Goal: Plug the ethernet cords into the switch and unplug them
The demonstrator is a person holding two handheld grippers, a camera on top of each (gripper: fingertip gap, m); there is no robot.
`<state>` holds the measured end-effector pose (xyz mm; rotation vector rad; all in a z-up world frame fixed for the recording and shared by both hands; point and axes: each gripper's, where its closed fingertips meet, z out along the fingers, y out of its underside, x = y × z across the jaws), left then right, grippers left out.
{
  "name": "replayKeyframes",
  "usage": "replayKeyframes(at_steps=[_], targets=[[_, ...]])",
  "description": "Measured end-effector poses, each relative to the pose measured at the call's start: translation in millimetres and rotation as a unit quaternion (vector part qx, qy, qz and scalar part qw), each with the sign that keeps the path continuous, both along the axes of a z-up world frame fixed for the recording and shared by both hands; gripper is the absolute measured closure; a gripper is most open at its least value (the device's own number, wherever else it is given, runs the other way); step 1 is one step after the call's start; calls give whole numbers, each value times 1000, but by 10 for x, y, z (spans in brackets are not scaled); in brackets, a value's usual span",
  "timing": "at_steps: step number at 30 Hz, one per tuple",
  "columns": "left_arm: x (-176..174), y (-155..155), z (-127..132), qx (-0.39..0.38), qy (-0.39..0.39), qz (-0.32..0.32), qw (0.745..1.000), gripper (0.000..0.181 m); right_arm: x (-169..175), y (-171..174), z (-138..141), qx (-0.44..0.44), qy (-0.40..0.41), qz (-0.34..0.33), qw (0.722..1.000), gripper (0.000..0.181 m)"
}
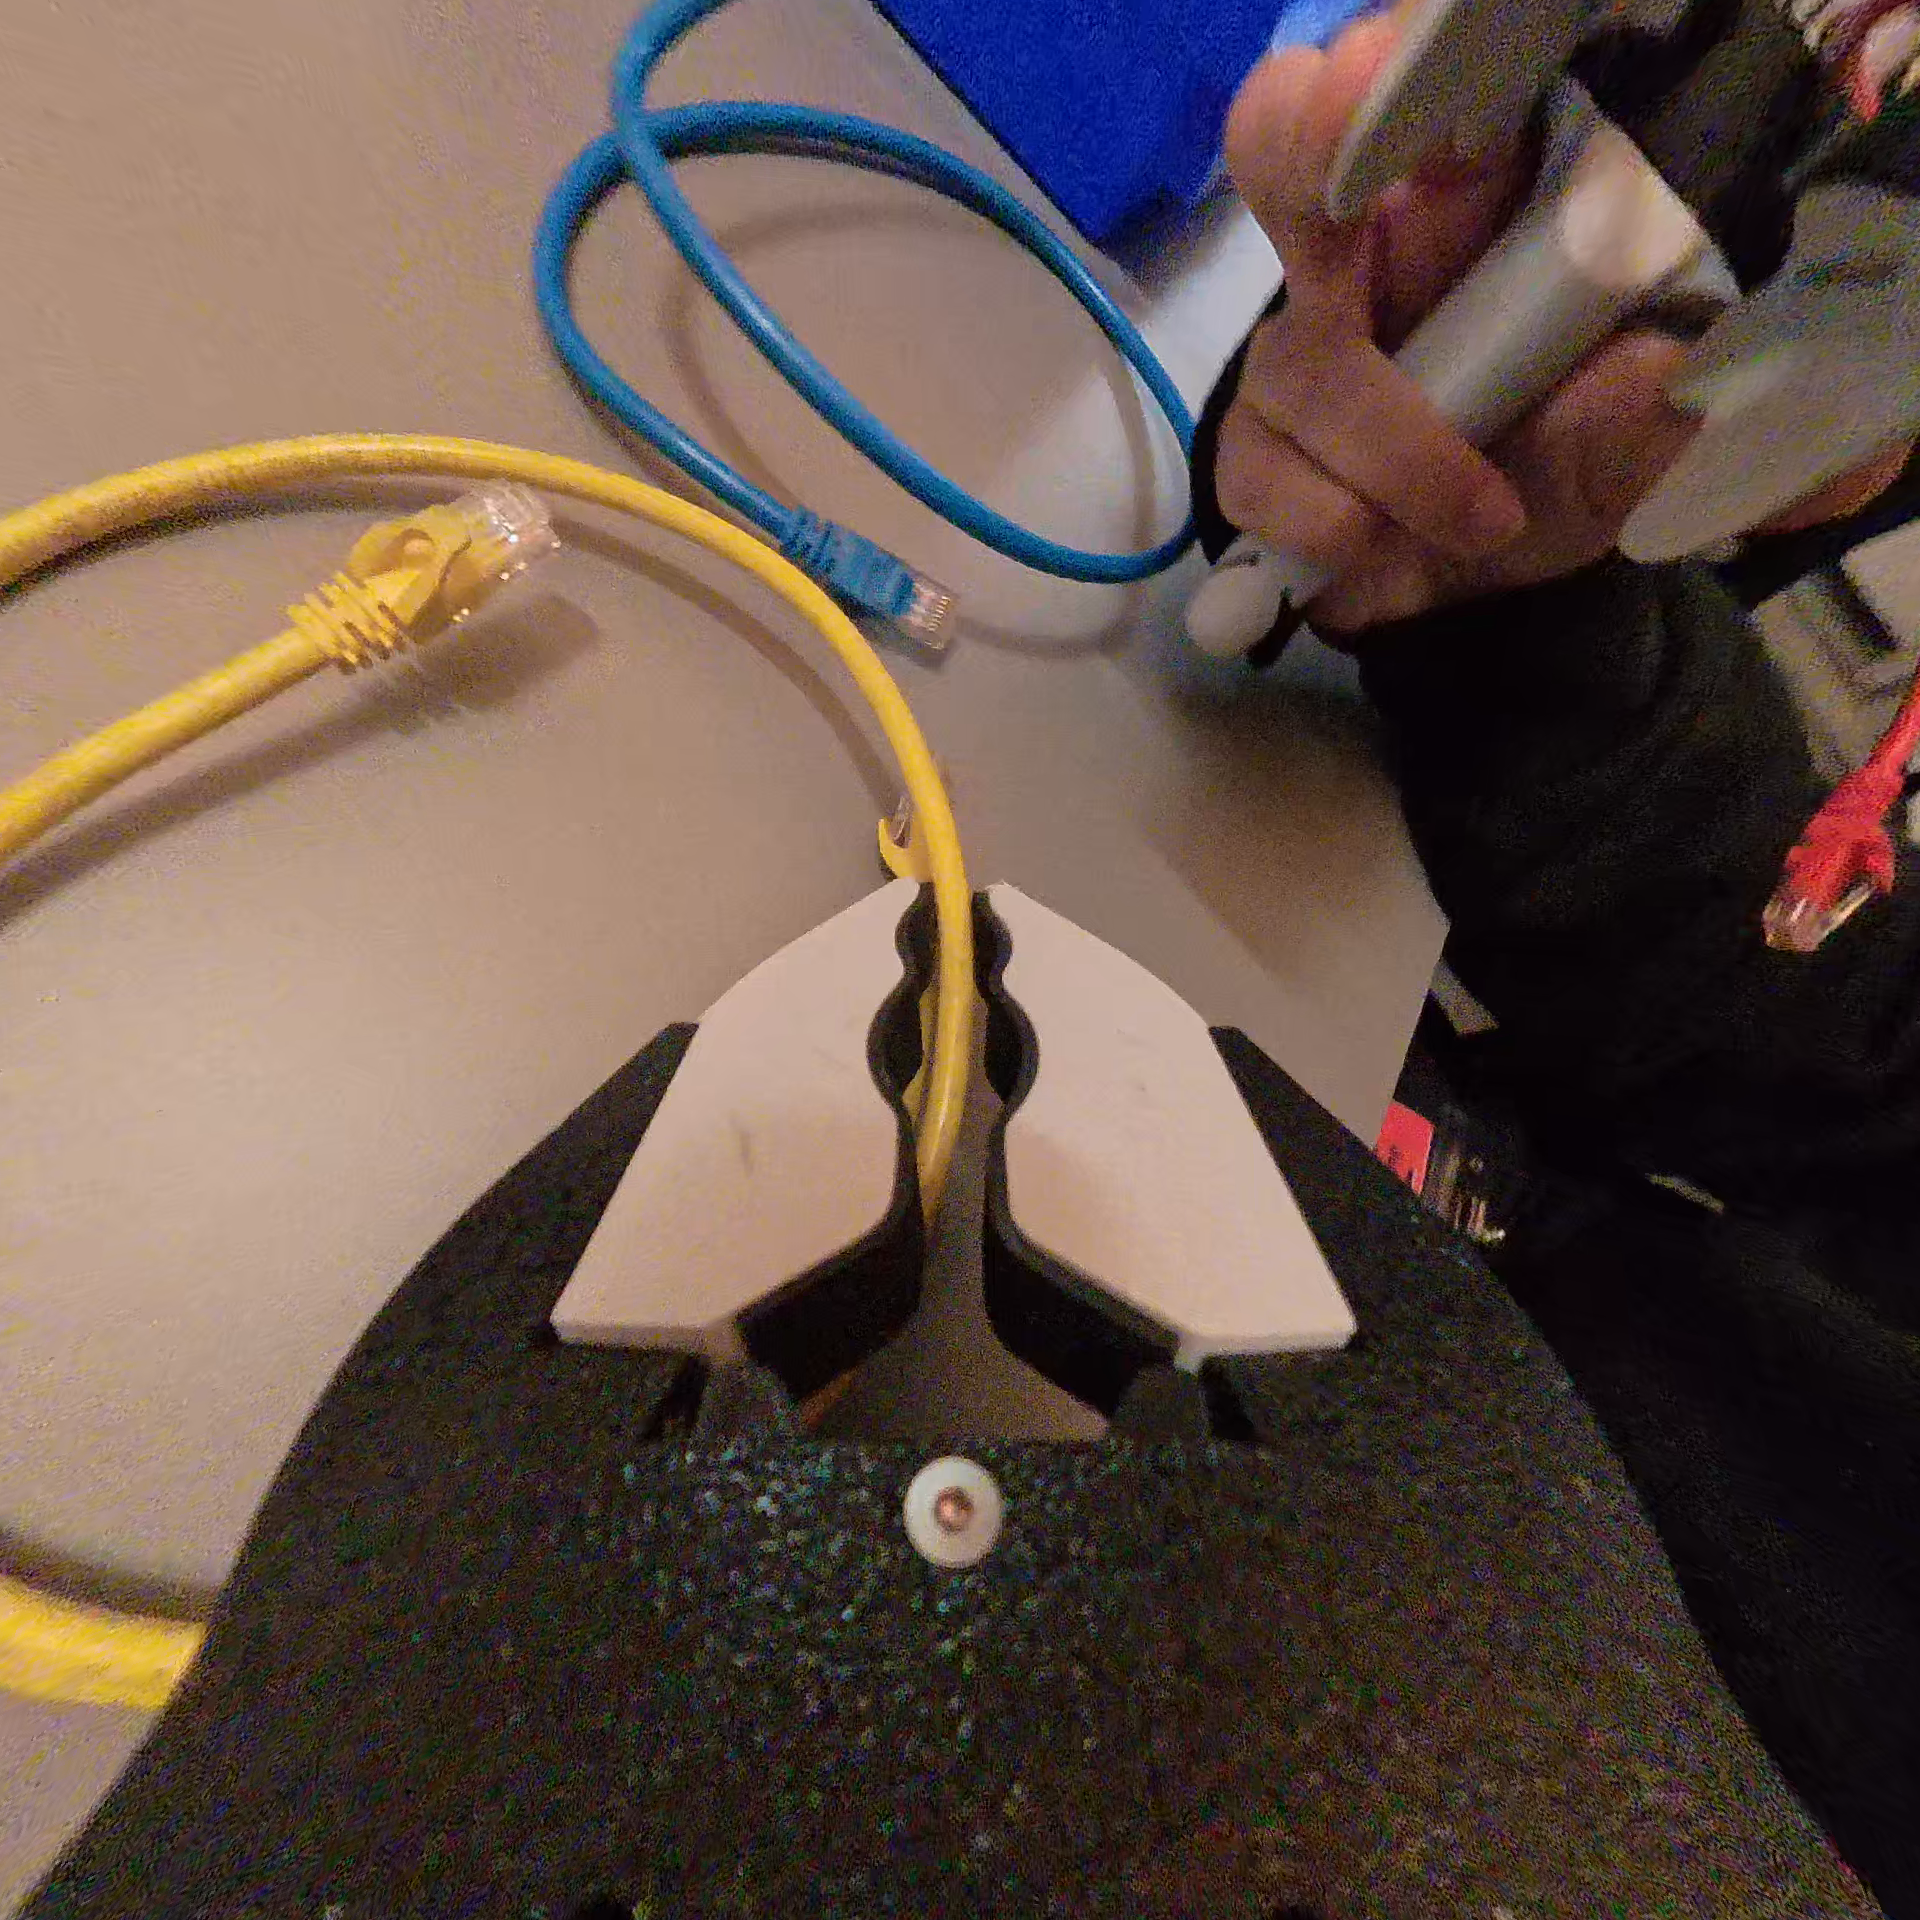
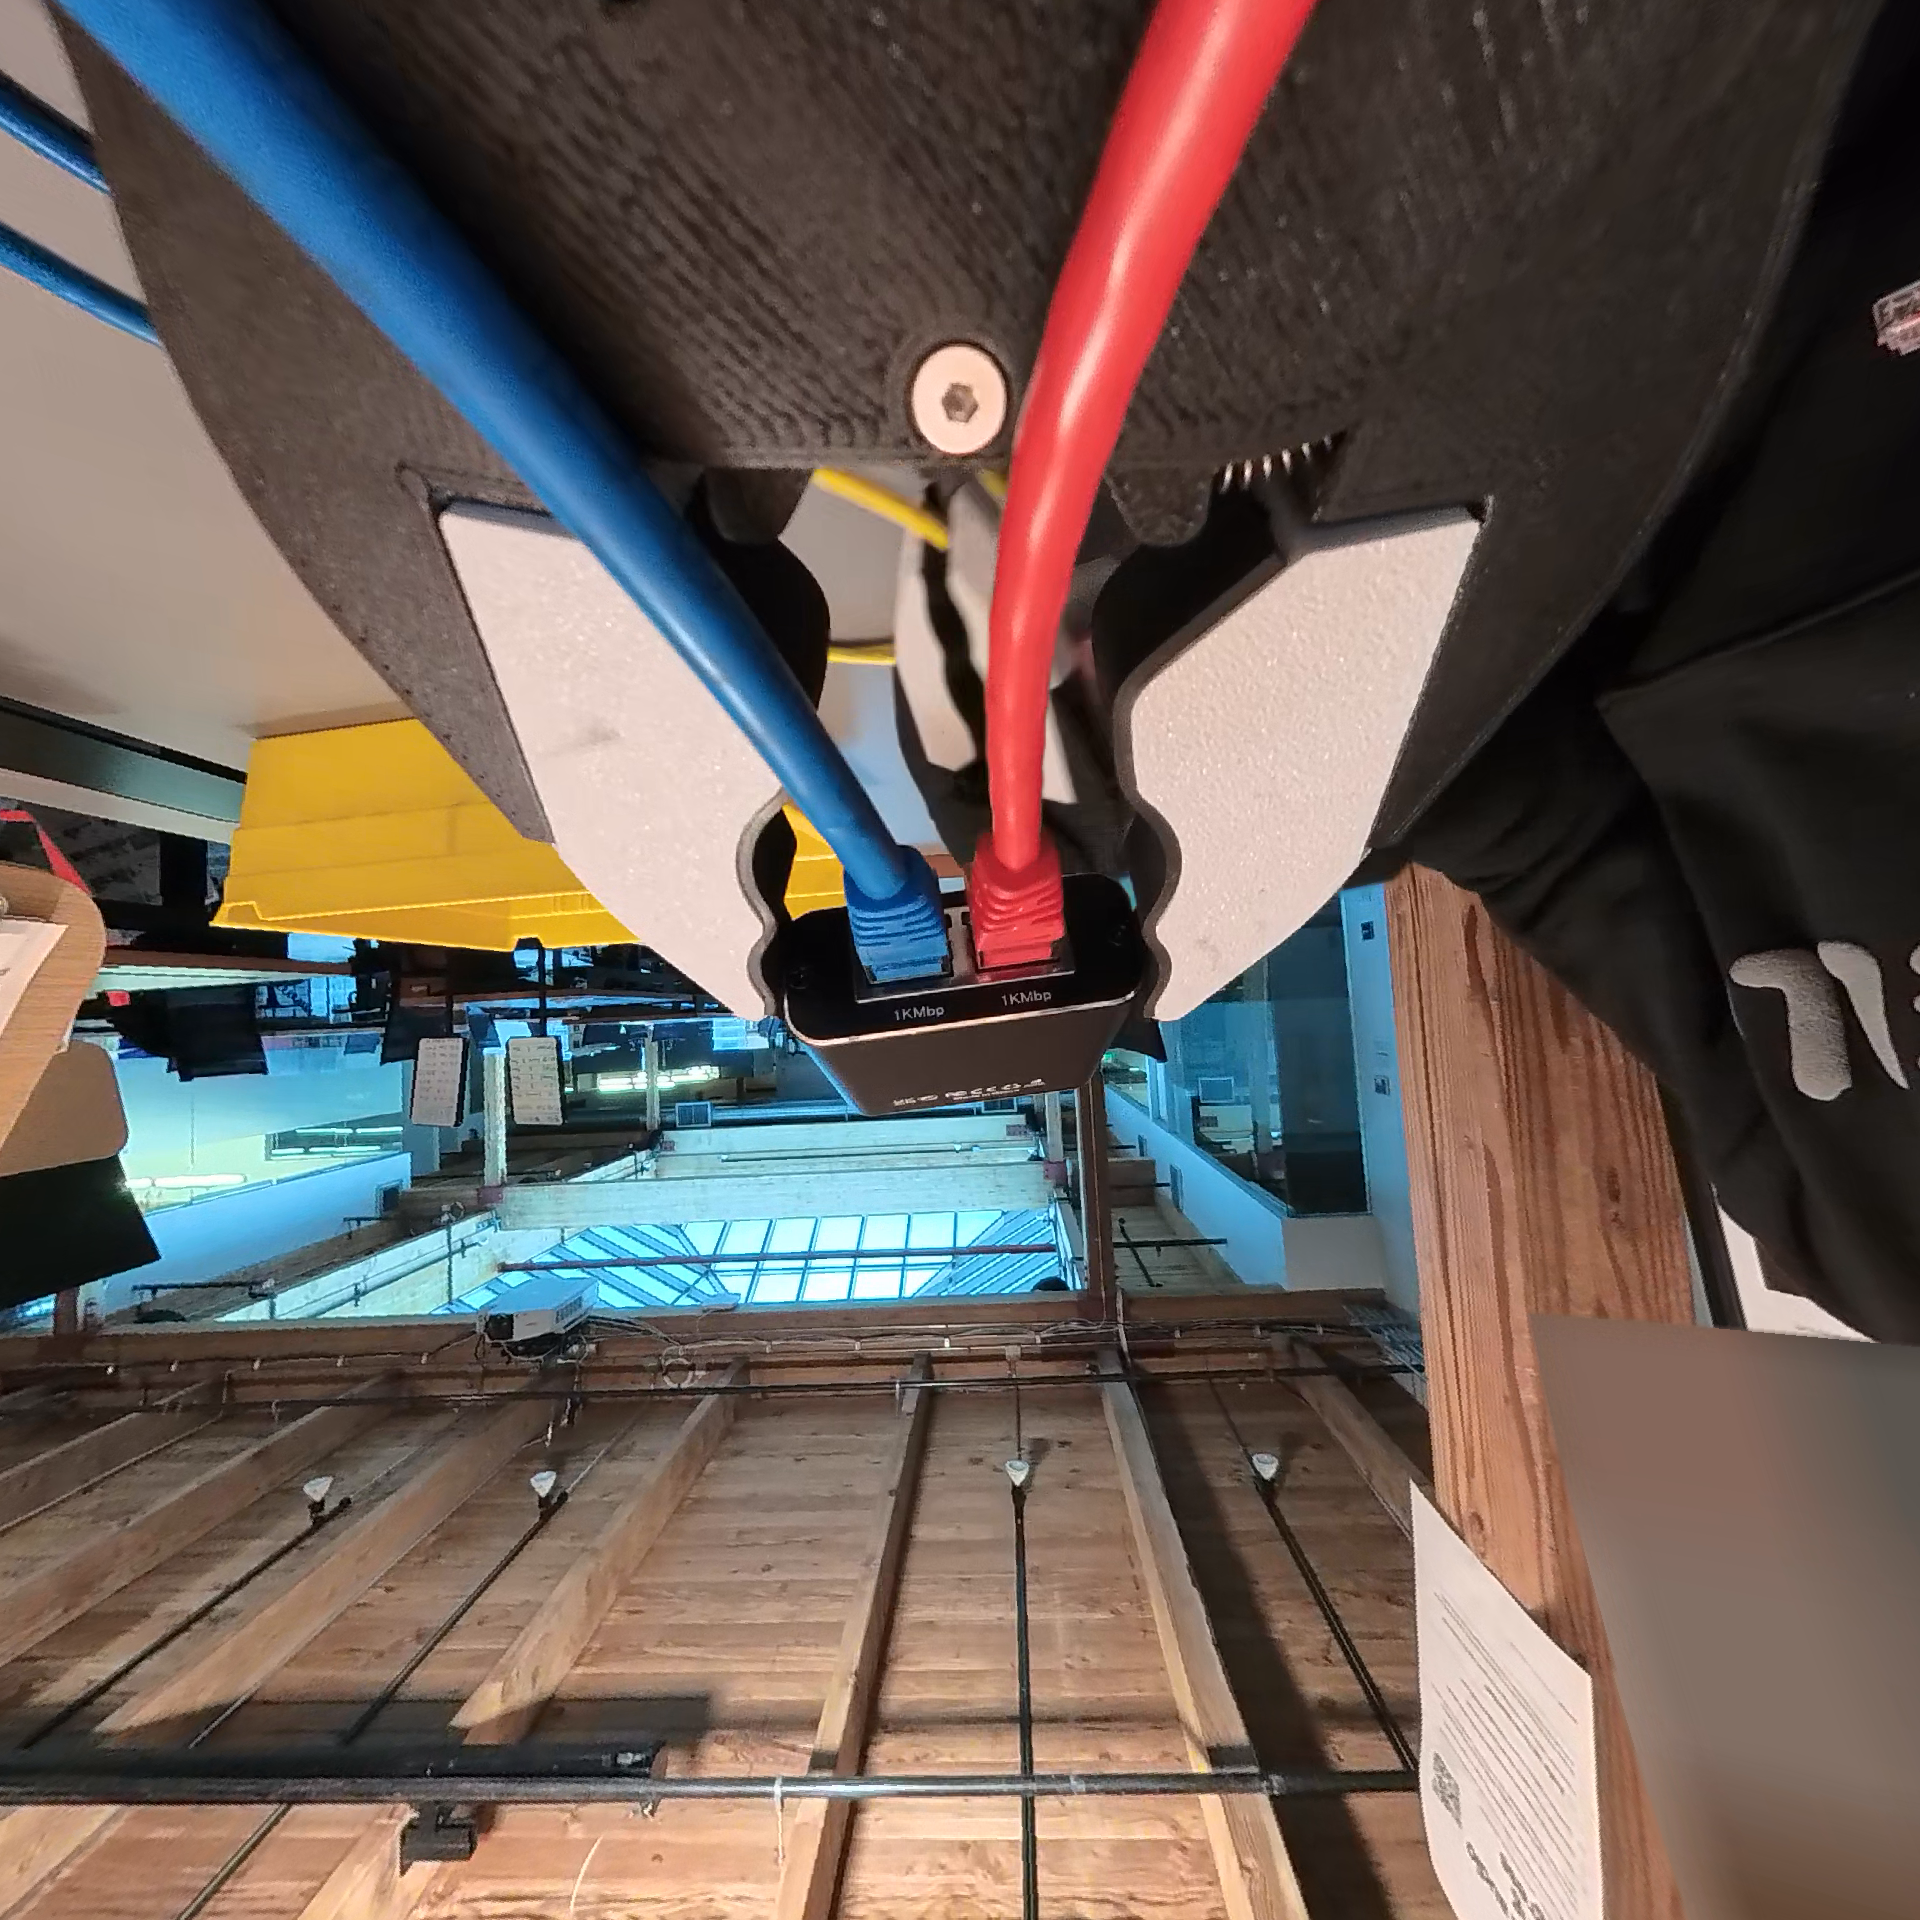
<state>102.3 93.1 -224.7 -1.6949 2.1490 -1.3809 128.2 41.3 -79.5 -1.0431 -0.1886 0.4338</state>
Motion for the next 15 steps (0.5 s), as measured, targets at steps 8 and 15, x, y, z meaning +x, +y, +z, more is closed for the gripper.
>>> replayKeyframes(at_steps=[8, 15], targets=[[74, 193, 36, 185, -136, -16, 973, 165, -11, 12, -14, -6, -3, -1, 1000, 118], [-19, 85, 152, 413, -254, -86, 870, 159, -5, 20, -18, -6, -4, -3, 1000, 118]])
